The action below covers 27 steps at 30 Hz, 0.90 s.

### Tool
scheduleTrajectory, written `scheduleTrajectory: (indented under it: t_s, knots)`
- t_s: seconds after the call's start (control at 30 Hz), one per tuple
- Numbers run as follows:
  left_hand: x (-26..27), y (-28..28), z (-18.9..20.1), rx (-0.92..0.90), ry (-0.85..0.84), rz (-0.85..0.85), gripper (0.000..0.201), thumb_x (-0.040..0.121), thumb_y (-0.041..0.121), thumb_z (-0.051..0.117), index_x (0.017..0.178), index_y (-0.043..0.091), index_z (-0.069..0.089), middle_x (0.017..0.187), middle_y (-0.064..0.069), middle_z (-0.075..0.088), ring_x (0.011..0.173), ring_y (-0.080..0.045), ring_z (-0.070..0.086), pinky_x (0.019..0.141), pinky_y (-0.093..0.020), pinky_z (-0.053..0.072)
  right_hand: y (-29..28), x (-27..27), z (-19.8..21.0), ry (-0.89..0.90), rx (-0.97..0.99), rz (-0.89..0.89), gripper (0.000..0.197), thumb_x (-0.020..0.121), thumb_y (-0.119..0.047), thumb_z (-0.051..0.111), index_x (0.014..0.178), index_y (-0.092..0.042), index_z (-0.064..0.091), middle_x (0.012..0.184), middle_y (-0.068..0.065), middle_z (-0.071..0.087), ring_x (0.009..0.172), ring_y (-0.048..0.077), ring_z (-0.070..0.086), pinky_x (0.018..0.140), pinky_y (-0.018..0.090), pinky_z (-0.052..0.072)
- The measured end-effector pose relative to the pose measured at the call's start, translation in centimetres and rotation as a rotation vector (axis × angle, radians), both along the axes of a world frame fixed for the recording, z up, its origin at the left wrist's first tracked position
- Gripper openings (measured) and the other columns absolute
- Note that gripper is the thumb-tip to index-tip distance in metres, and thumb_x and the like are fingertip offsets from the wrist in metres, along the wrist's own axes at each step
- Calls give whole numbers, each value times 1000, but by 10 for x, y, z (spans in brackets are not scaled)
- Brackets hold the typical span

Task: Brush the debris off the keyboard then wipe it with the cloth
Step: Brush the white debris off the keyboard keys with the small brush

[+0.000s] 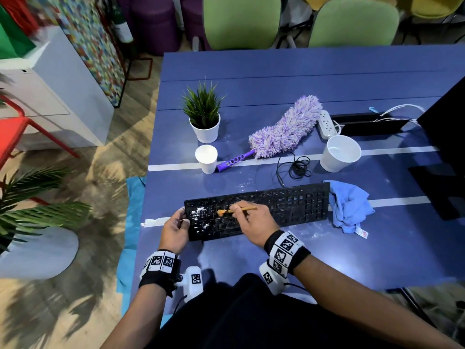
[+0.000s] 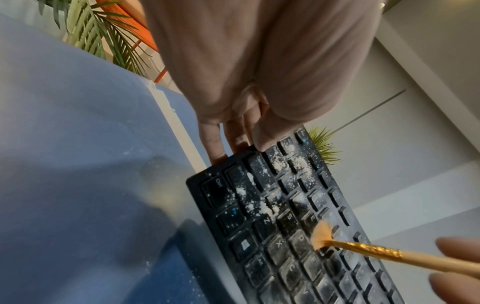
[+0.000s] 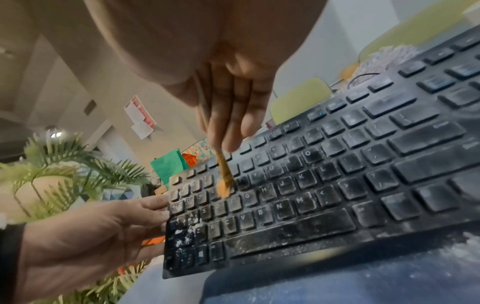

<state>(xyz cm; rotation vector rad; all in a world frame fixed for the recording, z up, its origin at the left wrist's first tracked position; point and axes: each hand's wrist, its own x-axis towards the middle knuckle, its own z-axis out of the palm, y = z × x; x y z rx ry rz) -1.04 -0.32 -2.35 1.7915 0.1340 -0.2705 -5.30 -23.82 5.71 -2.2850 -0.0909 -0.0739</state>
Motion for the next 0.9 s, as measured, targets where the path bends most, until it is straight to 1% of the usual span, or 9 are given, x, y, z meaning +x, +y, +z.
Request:
scheduleTrajectory:
  t_s: [0.17,0.27,0.4,0.47,0.53,0.63,0.7,0.8,0.9]
  knots:
    - [-2,6,-12,12,26,9,44,94,-12,46,124,17,59,117,-7,68,108,-19,61,108,-39,43,-4,1,3,55,-2,90,33,100,-35,42,104,-17,70,90,1,73,82,17,68,79,33,54]
    - [-1,3,-9,6,11,2,44,94,-13,45,123,17,58,116,-5,68,108,-18,61,105,-31,44,1,-1,-4,103,-64,152,34,101,-36,40,102,-19,69,88,2,73,78,18,67,76,34,54]
    - [3,2,-8,-5,-27,0,44,94,-14,43,123,16,57,115,-7,67,108,-18,60,92,-10,45,7,-7,-8,61,37,101,29,101,-30,47,107,-15,71,98,1,74,88,15,68,83,27,53]
    - [3,2,-9,-12,-26,3,43,94,-15,42,125,12,56,115,-9,66,105,-17,60,88,-7,46,6,-8,-6,36,62,41,28,101,-28,47,104,-14,71,93,3,74,86,18,68,81,32,54]
    - [1,3,-10,-19,-13,5,44,93,-15,43,126,10,56,114,-9,67,104,-18,61,86,-6,46,8,-8,-4,104,36,109,29,101,-30,46,104,-15,70,90,4,74,82,20,68,79,35,54]
    - [0,5,-14,-19,0,5,44,93,-15,44,125,12,57,113,-8,67,104,-19,61,86,-6,46,13,-8,-2,113,28,167,31,101,-32,45,107,-15,70,96,2,74,86,17,67,83,30,54]
    - [-1,3,-13,-33,9,1,44,93,-15,44,124,13,57,113,-7,67,103,-16,61,88,-8,46,14,-6,-3,43,27,113,31,101,-30,45,107,-14,70,99,3,73,88,17,67,84,28,53]
    - [-3,5,-14,-28,13,-4,44,93,-15,44,123,14,57,112,-6,68,105,-17,61,97,-19,47,19,-5,-4,126,-1,208,29,101,-30,45,106,-16,70,93,4,73,82,20,66,78,29,51]
    - [-2,8,-18,-7,14,-18,43,93,-15,45,123,14,58,111,-5,69,105,-18,62,99,-23,46,22,-6,-3,110,39,186,31,101,-33,43,107,-15,69,98,3,72,89,17,65,85,30,51]
